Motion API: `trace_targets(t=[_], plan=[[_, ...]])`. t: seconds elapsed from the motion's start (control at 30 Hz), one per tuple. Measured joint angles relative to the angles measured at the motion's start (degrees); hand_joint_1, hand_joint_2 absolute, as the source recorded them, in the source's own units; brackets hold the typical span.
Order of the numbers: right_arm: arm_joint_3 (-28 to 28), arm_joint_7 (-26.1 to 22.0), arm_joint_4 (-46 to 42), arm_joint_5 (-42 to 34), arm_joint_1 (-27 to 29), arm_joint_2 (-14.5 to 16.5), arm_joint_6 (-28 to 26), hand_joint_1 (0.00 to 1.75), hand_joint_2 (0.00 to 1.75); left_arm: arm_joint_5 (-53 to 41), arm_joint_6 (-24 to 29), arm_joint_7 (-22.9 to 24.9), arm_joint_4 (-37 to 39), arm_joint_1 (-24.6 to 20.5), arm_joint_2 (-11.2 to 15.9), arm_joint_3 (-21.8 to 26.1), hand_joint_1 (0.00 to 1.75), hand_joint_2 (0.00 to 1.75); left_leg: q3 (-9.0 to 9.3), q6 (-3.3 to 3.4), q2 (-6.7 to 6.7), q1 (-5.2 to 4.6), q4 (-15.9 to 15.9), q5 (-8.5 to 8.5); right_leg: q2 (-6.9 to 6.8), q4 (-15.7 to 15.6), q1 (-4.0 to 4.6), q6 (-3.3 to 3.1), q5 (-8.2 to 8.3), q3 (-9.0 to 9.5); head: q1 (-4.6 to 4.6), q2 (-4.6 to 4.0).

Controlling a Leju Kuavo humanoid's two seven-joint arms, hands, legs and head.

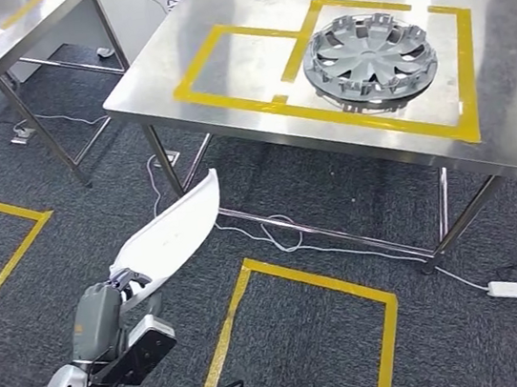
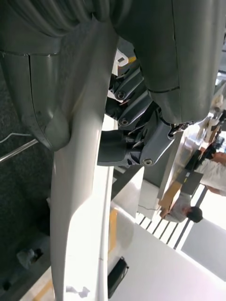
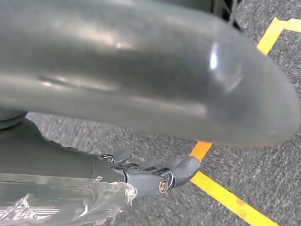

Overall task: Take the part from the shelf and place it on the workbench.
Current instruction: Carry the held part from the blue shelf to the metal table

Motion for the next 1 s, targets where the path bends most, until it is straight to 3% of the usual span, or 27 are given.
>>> trace_targets(t=[0.07,0.1,0.13,0.17,0.23,0.27,0.3,0.37,0.43,0.47,0.5,0.53,0.57,0.63,0.67,0.7,0.73,0.77,0.83,0.87,0.9,0.93,0.97,1.0], plan=[[0.0,0.0,0.0,0.0,-0.1,0.0,0.0,0.0,0.0,-0.1,0.1,0.1,0.0,0.2,0.0,-0.2,1.75,1.75,0.82,-0.05,1.3,0.18,0.0,-0.46,-2.48,6.8,-0.1,0.44,-2.72,-3.81,0.49,0.0],[0.0,0.0,0.0,0.1,-0.1,0.0,0.0,0.0,0.0,-0.2,0.2,0.1,0.0,0.3,0.0,-0.3,1.75,1.75,1.28,-0.18,1.98,0.27,0.0,-0.87,-3.03,10.6,-0.32,0.69,-3.85,-6.22,0.54,0.0],[0.0,0.0,0.0,0.1,0.0,0.0,-0.1,0.0,0.0,-0.2,0.2,0.2,0.0,0.3,0.0,-0.3,1.75,1.75,1.87,-0.39,2.62,0.43,0.0,-1.38,-3.35,13.4,-0.56,0.98,-4.38,-8.19,0.54,0.0],[0.0,0.0,0.0,0.1,0.2,0.0,-0.1,0.0,0.0,-0.2,0.2,0.2,0.0,0.4,0.0,-0.3,1.75,1.75,2.61,-0.66,3.22,0.66,0.0,-2.0,-3.61,14.2,-0.82,1.38,-4.1,-9.27,0.59,0.0],[0.0,0.0,0.0,0.1,0.6,0.0,-0.1,0.0,0.0,-0.2,0.2,0.2,0.0,0.5,0.0,-0.3,1.75,1.75,4.58,-1.45,4.39,1.27,0.0,-3.6,-4.74,9.5,-1.39,2.34,-1.31,-8.57,0.62,0.0],[0.0,0.0,0.0,0.1,0.8,0.0,-0.2,0.0,0.0,-0.2,0.2,0.2,0.0,0.5,0.0,-0.3,1.75,1.75,5.65,-1.93,4.93,1.46,0.0,-4.57,-6.25,5.5,-1.65,2.7,1.39,-7.55,0.77,0.0],[0.0,0.0,0.1,0.1,0.8,0.0,-0.2,0.0,0.0,-0.2,0.2,0.2,0.0,0.6,0.0,-0.3,1.75,1.75,6.67,-2.43,5.46,1.55,0.0,-5.58,-7.64,2.5,-1.78,2.57,3.28,-6.77,1.03,0.0],[0.0,0.0,0.1,0.1,0.7,0.1,-0.1,0.0,0.0,-0.3,0.3,0.3,0.0,0.6,0.0,-0.3,1.75,1.75,8.62,-3.49,6.49,1.45,-0.5,-7.1,-8.72,0.1,-1.73,1.42,5.0,-5.86,1.08,0.0],[0.0,0.0,0.1,0.1,0.4,0.1,-0.1,0.0,0.0,-0.3,0.4,0.3,0.0,0.5,0.1,-0.4,1.75,1.75,9.51,-4.49,6.93,1.52,0.4,-6.27,-6.88,0.3,-1.74,0.03,3.55,-4.78,0.87,0.01],[0.0,0.0,0.1,0.1,0.4,0.1,-0.1,0.0,0.0,-0.3,0.4,0.3,0.0,0.4,0.1,-0.5,1.75,1.75,8.78,-4.83,6.35,1.63,2.8,-4.83,-6.08,0.0,-1.88,-0.4,2.97,-3.96,0.93,0.01],[0.0,0.0,0.1,0.1,0.3,0.1,-0.1,0.0,0.0,-0.3,0.5,0.3,0.0,0.2,0.1,-0.5,1.75,1.75,6.79,-5.05,5.31,1.72,6.4,-3.37,-5.31,-0.3,-1.98,-0.76,2.44,-2.97,0.92,0.01],[0.0,0.0,0.1,0.1,0.3,0.1,-0.1,0.0,0.0,-0.3,0.5,0.3,0.0,0.1,0.1,-0.4,1.75,1.75,3.96,-5.19,4.14,1.81,10.5,-2.69,-4.52,-0.8,-2.08,-1.04,1.96,-1.91,0.83,0.01],[0.0,0.0,0.1,0.1,0.3,0.1,-0.2,0.0,0.0,-0.3,0.5,0.3,0.0,0.2,0.1,-0.4,1.75,1.75,0.84,-5.24,3.0,1.83,14.1,-3.31,-3.75,-1.3,-2.08,-1.26,1.41,-0.86,0.74,0.0],[0.0,0.0,0.1,0.1,0.5,0.1,-0.2,0.0,0.0,-0.3,0.6,0.4,0.0,0.4,0.1,-0.4,1.75,1.75,-4.79,-5.17,2.04,1.83,17.7,-8.35,-1.86,-2.4,-2.09,-1.5,0.28,1.47,0.59,0.0],[0.0,0.0,0.1,0.1,0.6,0.1,-0.1,0.0,0.0,-0.3,0.6,0.4,0.0,0.5,0.2,-0.3,1.75,1.75,-6.86,-5.05,1.9,1.82,17.7,-11.29,-0.86,-2.9,-2.09,-1.55,-0.39,2.78,0.56,0.0],[0.0,0.0,0.1,0.1,0.8,0.1,-0.1,0.0,0.0,-0.3,0.6,0.4,0.0,0.5,0.2,-0.3,1.75,1.75,-8.37,-4.92,1.79,1.82,16.7,-13.13,0.11,-3.3,-2.11,-1.52,-1.11,4.12,0.54,0.0],[0.0,0.0,0.1,0.1,0.9,0.1,-0.1,0.0,0.0,-0.3,0.6,0.5,0.0,0.5,0.2,-0.3,1.75,1.75,-9.41,-4.79,1.59,1.83,14.9,-12.93,1.02,-3.5,-2.14,-1.42,-1.9,5.41,0.54,0.0],[0.0,0.0,0.1,0.1,1.0,0.1,-0.1,0.0,0.0,-0.3,0.6,0.5,0.0,0.5,0.2,-0.3,1.75,1.75,-10.03,-4.66,1.03,1.85,12.3,-9.76,1.77,-3.7,-2.19,-1.26,-2.76,6.33,0.49,0.0],[0.0,0.0,0.1,0.2,1.2,0.1,-0.1,0.0,0.0,-0.3,0.6,0.8,0.1,0.7,0.2,-0.2,1.75,1.75,-10.72,-4.31,-0.49,1.87,5.8,0.33,3.15,-3.6,-2.08,-0.62,-4.68,8.0,0.2,0.0],[0.0,0.0,0.1,0.3,1.4,0.1,-0.1,0.0,0.0,-0.3,0.6,0.9,0.1,0.9,0.2,-0.2,1.75,1.75,-10.6,-4.06,-1.14,1.81,3.5,4.19,3.69,-3.7,-1.99,-0.26,-5.53,8.92,0.05,0.0],[0.0,0.0,0.1,0.4,1.4,0.1,-0.1,0.0,0.0,-0.3,0.6,1.0,0.2,0.9,0.2,-0.2,1.75,1.75,-10.29,-3.74,-1.39,1.76,2.1,5.86,4.04,-3.3,-1.83,0.11,-5.86,9.75,-0.04,0.0],[0.0,0.0,0.1,0.6,1.3,0.1,-0.1,0.0,0.0,-0.3,0.7,1.0,0.2,0.9,0.2,-0.2,1.75,1.75,-9.35,-3.35,-1.45,1.71,2.1,5.87,4.12,-2.3,-1.78,0.4,-5.73,9.75,-0.06,0.01],[0.1,-0.1,0.1,0.8,1.3,0.1,-0.1,0.0,0.0,-0.4,0.7,1.1,0.1,0.7,0.2,-0.2,1.75,1.75,-8.31,-2.94,-1.38,1.71,2.0,5.39,3.4,-0.3,-1.71,0.63,-5.06,9.34,0.08,0.01],[0.2,-0.1,0.1,0.9,1.1,0.0,0.0,0.0,0.0,-0.4,0.8,1.1,0.1,0.5,0.1,-0.2,1.75,1.75,-7.14,-2.45,-1.21,1.69,2.0,4.79,1.84,2.8,-1.6,0.91,-4.16,7.73,0.27,0.0]])
